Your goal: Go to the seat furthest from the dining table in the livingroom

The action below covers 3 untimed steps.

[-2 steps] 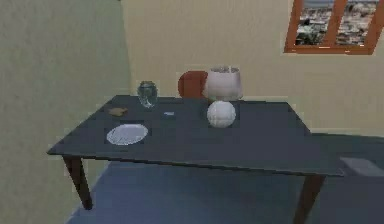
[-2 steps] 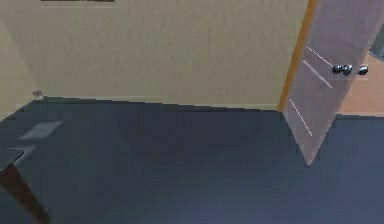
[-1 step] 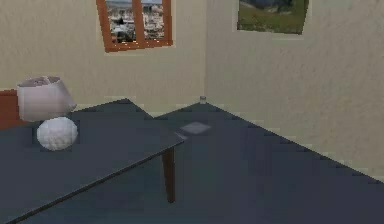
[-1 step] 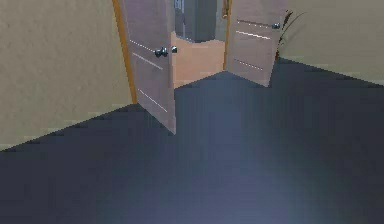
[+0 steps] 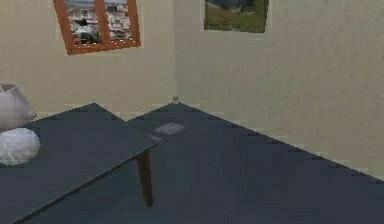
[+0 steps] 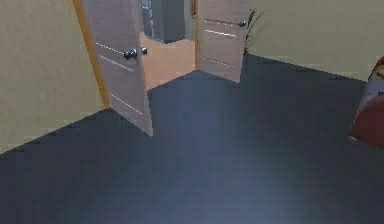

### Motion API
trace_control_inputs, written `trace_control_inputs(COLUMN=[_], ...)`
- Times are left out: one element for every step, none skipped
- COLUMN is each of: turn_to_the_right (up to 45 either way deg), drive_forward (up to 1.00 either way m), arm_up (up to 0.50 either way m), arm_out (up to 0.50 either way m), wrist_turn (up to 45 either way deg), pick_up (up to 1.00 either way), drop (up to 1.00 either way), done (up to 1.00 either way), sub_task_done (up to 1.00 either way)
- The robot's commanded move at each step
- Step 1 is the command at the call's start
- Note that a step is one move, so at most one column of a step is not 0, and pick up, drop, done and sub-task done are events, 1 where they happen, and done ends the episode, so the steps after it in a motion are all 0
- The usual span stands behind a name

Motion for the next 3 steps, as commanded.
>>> trace_control_inputs(turn_to_the_right=[0.0,18.0,0.0], drive_forward=[0.4,0.0,0.65], arm_up=[0.0,0.0,0.0], arm_out=[0.0,0.0,0.0], wrist_turn=[0.0,0.0,0.0], pick_up=[0.0,0.0,0.0], drop=[0.0,0.0,0.0], done=[0.0,0.0,0.0], sub_task_done=[0.0,0.0,0.0])
